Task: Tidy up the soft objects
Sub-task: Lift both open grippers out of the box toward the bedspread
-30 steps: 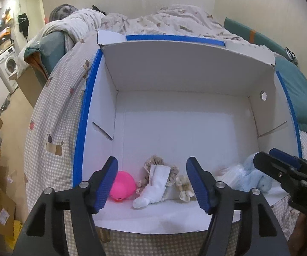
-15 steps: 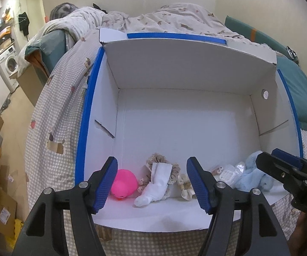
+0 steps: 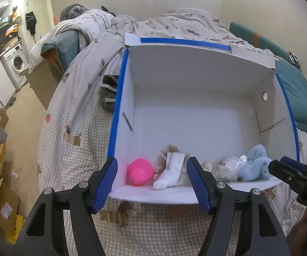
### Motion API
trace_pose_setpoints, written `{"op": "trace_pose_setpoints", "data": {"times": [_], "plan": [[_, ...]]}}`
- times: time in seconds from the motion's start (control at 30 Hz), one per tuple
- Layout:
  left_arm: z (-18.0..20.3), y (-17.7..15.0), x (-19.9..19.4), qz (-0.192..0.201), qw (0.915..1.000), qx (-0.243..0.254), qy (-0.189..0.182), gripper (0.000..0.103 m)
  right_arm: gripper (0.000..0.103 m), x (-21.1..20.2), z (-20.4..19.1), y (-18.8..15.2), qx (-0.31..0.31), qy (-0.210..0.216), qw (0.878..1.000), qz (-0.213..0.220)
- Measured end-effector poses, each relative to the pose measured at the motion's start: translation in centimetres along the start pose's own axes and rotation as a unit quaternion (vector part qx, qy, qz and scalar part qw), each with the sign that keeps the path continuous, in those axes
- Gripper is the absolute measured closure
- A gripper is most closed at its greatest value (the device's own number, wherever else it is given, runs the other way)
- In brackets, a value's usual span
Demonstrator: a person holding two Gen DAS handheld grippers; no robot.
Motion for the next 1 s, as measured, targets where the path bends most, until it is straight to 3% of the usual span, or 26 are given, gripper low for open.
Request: {"op": "trace_pose_setpoints", "data": {"times": [0.4,0.57,0.73,0.93,1.0], "plan": [[-1.4,-3.1,-2.0,-0.009,0.9998,-0.009,0.012,0.039,0.028,-2.0,1.0,-2.2,-0.008,-0.012,1.000,0.008],[-1.7,-4.2,-1.9,-0.019,0.9996,-0.005,0.019,0.039,0.028,-2.2,1.8,-3.7,-0.005,-0.015,1.000,-0.009],[-2.3,-5.2,-1.4,-0.032,0.9990,-0.009,0.029,0.039,0.028,-2.1,4.8,-3.7,0.059,-0.015,0.998,-0.021],[-3.3,-5.4,-0.6,-0.044,0.9977,-0.043,0.028,0.039,0.028,-0.3,8.5,-4.5,0.150,-0.028,0.986,-0.061],[-3.6,-5.5,-0.3,-0.050,0.9969,-0.056,0.024,0.039,0.022,-0.1,8.7,-4.5,0.156,-0.033,0.985,-0.063]]}}
Point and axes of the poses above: each gripper's, at about its wrist camera, not at the fingertips, and x roughly the way its jaws point, z to its right, y to its top, the point moved 8 cm from there along x, roughly the way its jaws point, and after that the axes turned 10 degrees about -y, right-handed, at the moved point
